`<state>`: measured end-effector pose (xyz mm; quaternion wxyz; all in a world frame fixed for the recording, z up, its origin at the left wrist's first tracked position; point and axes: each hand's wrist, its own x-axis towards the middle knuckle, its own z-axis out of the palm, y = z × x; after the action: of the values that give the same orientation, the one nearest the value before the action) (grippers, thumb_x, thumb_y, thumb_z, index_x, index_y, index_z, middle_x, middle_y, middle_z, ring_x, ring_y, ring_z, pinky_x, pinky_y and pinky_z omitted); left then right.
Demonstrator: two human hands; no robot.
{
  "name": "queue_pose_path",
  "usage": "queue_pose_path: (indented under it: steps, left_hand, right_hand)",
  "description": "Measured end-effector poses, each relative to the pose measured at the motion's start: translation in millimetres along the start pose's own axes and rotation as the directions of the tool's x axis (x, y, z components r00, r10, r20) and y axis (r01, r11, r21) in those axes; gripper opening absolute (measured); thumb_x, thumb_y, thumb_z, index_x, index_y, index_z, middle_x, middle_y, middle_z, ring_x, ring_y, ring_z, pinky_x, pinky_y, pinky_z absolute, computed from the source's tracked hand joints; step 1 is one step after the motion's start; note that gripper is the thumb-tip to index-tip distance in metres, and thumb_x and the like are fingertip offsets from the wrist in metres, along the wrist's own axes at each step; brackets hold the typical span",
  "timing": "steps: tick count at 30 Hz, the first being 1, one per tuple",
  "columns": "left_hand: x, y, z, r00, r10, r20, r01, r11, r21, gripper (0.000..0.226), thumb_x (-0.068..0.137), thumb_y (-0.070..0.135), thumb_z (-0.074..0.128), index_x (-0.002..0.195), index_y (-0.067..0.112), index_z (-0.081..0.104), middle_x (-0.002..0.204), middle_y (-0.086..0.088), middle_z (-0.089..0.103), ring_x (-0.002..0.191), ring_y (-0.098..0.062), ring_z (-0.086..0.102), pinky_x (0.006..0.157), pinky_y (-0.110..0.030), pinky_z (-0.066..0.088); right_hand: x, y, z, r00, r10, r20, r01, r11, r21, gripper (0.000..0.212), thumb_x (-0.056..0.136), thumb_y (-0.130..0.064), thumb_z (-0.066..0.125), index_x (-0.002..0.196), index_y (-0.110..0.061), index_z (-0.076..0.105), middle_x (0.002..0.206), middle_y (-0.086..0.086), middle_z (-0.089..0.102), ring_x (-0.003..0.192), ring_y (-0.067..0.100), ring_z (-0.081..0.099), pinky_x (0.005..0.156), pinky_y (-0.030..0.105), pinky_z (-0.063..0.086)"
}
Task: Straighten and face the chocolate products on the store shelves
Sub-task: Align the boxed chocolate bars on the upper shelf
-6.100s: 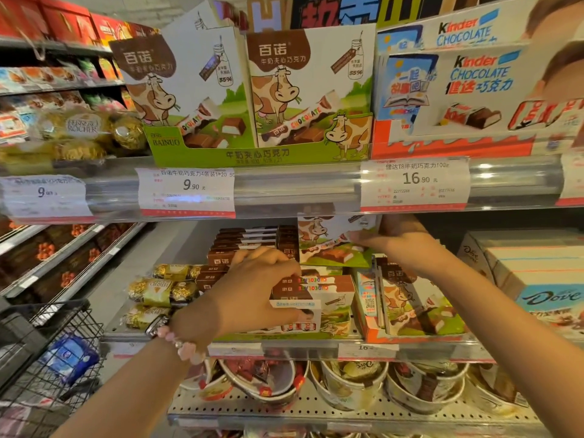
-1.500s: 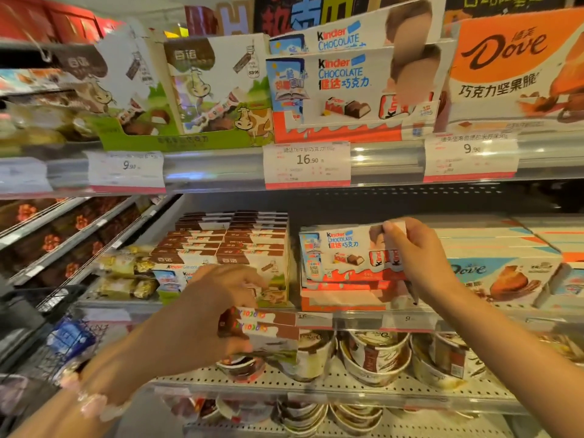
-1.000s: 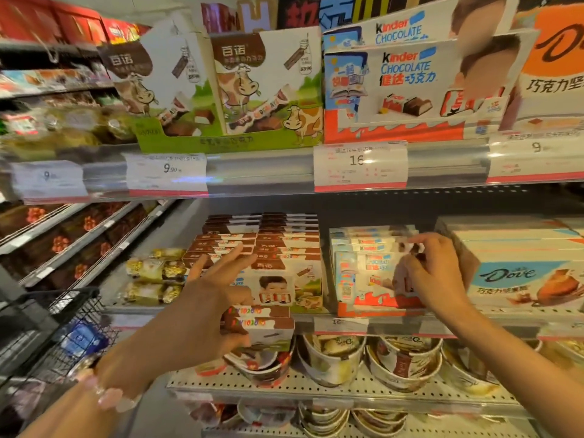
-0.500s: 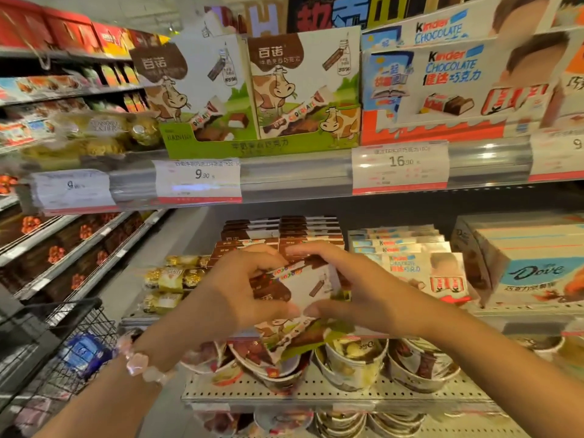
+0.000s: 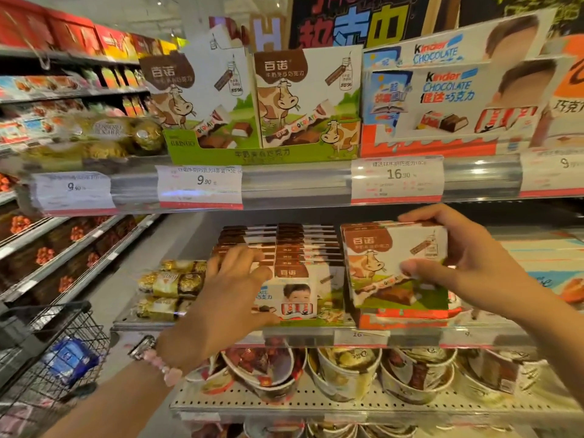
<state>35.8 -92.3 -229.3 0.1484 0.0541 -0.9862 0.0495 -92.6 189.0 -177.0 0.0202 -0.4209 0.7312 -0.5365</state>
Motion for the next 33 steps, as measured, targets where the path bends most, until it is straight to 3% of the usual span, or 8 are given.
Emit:
queue_pose_path:
  steps: [3,7,10,12,14,19,30,33]
  left_hand:
    - [3.3,10.5,1.2,1.0,-0.014,-0.011,0.015,0.993,0.115,0.064,0.074,0.059,0.063,0.125,0.023,0.048,0.138,-0.002,0.031,0.133,-0.022,0.021,0.103,-0.04,0.021]
    - [5.0,19.3,-5.1,0.996,0.063,-0.063,-0.053,0.988,0.147,0.051,0.043,0.039,0.091,0.082,0.016,0.069,0.109,-0.01,0.061,0.107,-0.031,0.057,0.082,-0.049,0.048]
    - [6.1,17.5,-5.3,0.986,0.164,-0.011,-0.162,0.98,0.117,0.036,0.05,0.031,0.089,0.076,0.019,0.067,0.132,-0.011,0.054,0.132,-0.035,0.04,0.1,-0.058,0.033]
    - [7.5,13.8,-2.2,0.978,0.207,0.005,-0.207,0.976,0.062,0.027,0.067,0.031,0.081,0.086,0.019,0.066,0.149,-0.004,0.035,0.143,-0.024,0.012,0.111,-0.052,0.01]
    - [8.9,9.1,1.7,0.977,0.215,0.009,-0.215,0.976,0.023,0.023,0.077,0.033,0.072,0.094,0.02,0.065,0.153,0.003,0.027,0.144,-0.015,0.006,0.113,-0.045,0.002]
    - [7.0,9.5,2.2,0.977,0.208,-0.041,-0.21,0.977,-0.035,0.02,0.071,0.026,0.079,0.082,0.016,0.065,0.137,-0.005,0.046,0.129,-0.027,0.038,0.105,-0.034,0.014]
    - [7.3,2.6,9.8,0.975,0.224,0.015,-0.22,0.966,-0.134,0.023,0.084,0.026,0.066,0.083,0.027,0.043,0.126,0.011,0.025,0.121,-0.007,0.029,0.096,-0.014,0.028]
    - [9.9,3.1,8.0,0.975,0.215,0.052,-0.203,0.964,-0.171,0.027,0.084,0.025,0.068,0.079,0.026,0.041,0.132,0.009,0.026,0.125,-0.01,0.031,0.098,-0.015,0.031]
  right_hand:
    - [-1.4,4.8,3.0,0.996,-0.052,-0.068,0.047,0.996,-0.077,0.051,0.072,-0.014,0.074,0.102,-0.046,0.048,0.097,-0.03,0.06,0.094,-0.005,0.06,0.063,0.015,0.054]
    - [0.0,13.5,8.9,0.981,-0.128,-0.145,0.103,0.981,-0.165,0.054,0.075,-0.011,0.073,0.104,-0.047,0.045,0.097,-0.029,0.058,0.097,-0.012,0.056,0.065,0.007,0.05]
    - [2.2,20.7,8.7,0.98,-0.146,-0.135,0.105,0.956,-0.275,0.056,0.077,-0.017,0.071,0.106,-0.053,0.04,0.101,-0.03,0.054,0.099,-0.011,0.056,0.067,0.009,0.052]
    - [3.3,25.6,10.7,0.982,-0.145,-0.12,0.101,0.945,-0.312,0.056,0.078,-0.019,0.071,0.106,-0.056,0.039,0.102,-0.032,0.052,0.099,-0.011,0.055,0.066,0.01,0.053]
    - [4.9,28.4,13.7,0.982,-0.156,-0.109,0.114,0.939,-0.323,0.057,0.079,-0.02,0.071,0.107,-0.056,0.037,0.101,-0.034,0.05,0.102,-0.013,0.052,0.067,0.012,0.053]
    - [11.4,28.2,16.7,0.977,-0.206,-0.061,0.177,0.931,-0.319,0.058,0.079,-0.018,0.07,0.109,-0.057,0.038,0.102,-0.035,0.05,0.105,-0.008,0.053,0.07,0.016,0.055]
    - [23.3,25.1,20.3,0.965,-0.261,-0.016,0.225,0.859,-0.461,0.05,0.079,-0.016,0.07,0.119,-0.033,0.045,0.11,-0.017,0.052,0.104,0.01,0.057,0.073,0.021,0.052]
    - [27.6,20.2,16.7,0.974,-0.227,-0.001,0.2,0.859,-0.472,0.047,0.079,-0.019,0.071,0.121,-0.024,0.05,0.11,-0.012,0.056,0.105,0.016,0.06,0.077,0.037,0.056]
